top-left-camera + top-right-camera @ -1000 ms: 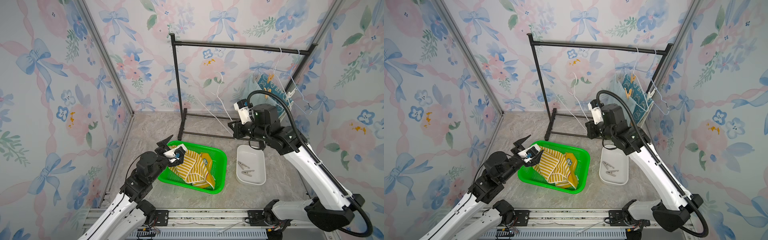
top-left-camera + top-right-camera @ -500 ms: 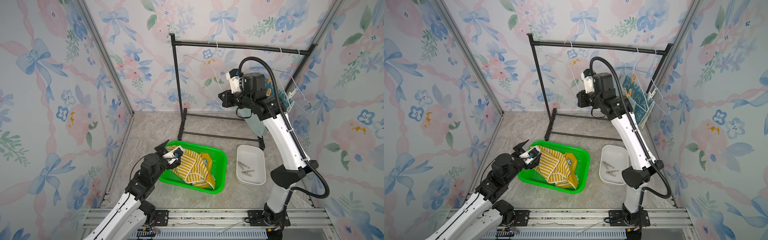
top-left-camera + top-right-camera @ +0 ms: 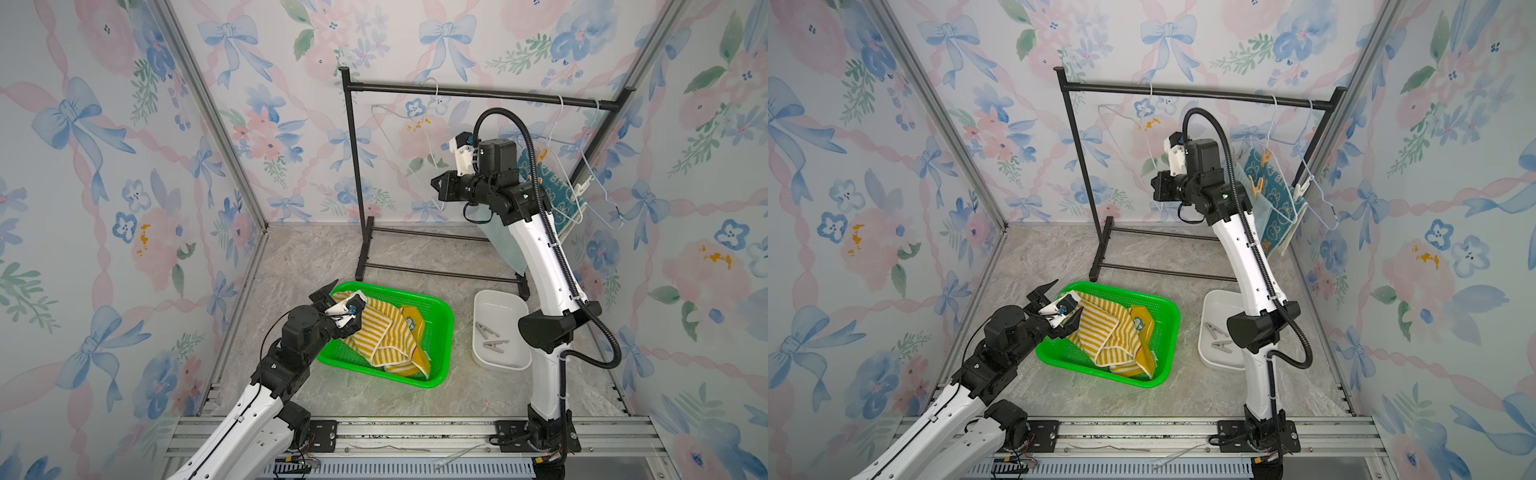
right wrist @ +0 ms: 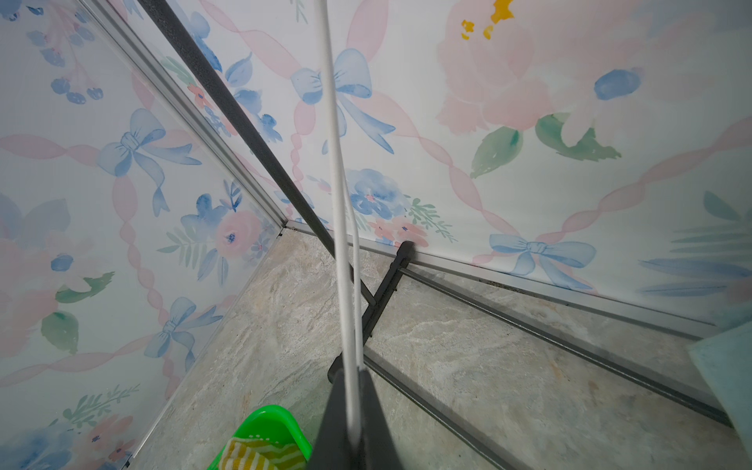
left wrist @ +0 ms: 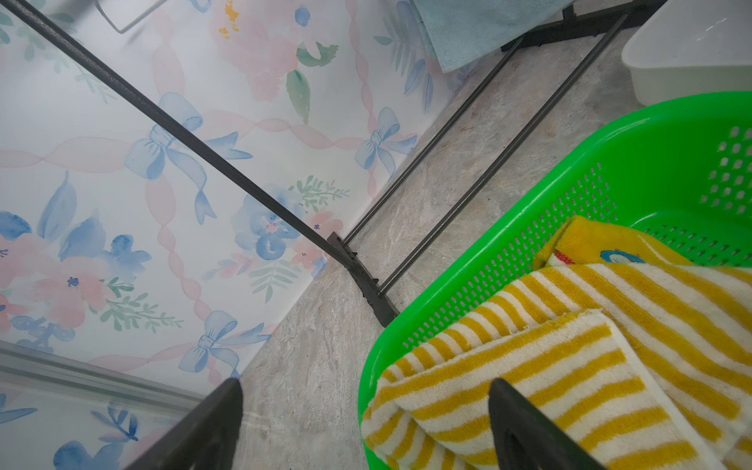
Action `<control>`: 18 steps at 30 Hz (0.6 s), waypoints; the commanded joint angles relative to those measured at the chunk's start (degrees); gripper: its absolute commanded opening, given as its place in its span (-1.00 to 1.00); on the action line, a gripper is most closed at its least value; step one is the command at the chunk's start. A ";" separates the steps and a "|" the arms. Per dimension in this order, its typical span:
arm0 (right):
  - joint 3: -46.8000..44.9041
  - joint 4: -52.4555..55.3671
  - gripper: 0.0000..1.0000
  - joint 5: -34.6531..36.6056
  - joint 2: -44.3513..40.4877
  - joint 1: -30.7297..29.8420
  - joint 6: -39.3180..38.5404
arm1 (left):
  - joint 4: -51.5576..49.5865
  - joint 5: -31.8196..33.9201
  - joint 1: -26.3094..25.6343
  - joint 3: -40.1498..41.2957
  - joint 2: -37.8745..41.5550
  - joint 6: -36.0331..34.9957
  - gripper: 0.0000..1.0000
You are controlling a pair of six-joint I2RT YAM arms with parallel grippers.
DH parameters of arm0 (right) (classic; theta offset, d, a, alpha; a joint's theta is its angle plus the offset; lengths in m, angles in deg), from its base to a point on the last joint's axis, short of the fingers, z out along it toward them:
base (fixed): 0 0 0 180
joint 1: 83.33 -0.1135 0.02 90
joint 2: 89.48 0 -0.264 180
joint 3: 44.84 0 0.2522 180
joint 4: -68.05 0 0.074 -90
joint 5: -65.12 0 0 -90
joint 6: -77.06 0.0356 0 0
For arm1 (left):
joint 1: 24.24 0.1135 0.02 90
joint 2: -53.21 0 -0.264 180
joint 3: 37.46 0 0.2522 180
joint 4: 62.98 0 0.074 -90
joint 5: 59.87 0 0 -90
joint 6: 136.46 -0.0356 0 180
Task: Remove the clothespins securing towels to the hanger
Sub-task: Place the hanger on the clothesline.
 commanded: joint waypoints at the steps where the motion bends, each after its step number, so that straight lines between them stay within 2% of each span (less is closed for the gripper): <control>1: 2.06 -2.70 -1.00 -2.33 1.65 0.37 1.52 | 1.32 -0.97 0.55 0.42 -0.21 0.81 0.87; 10: 1.80 -0.27 -1.00 -4.91 2.68 -0.41 0.28 | 1.10 -2.02 1.14 0.18 -0.78 0.84 0.88; 18: 0.00 1.78 -0.59 -4.73 0.46 -1.87 -2.23 | 1.04 -2.26 1.25 0.23 -0.47 0.85 0.90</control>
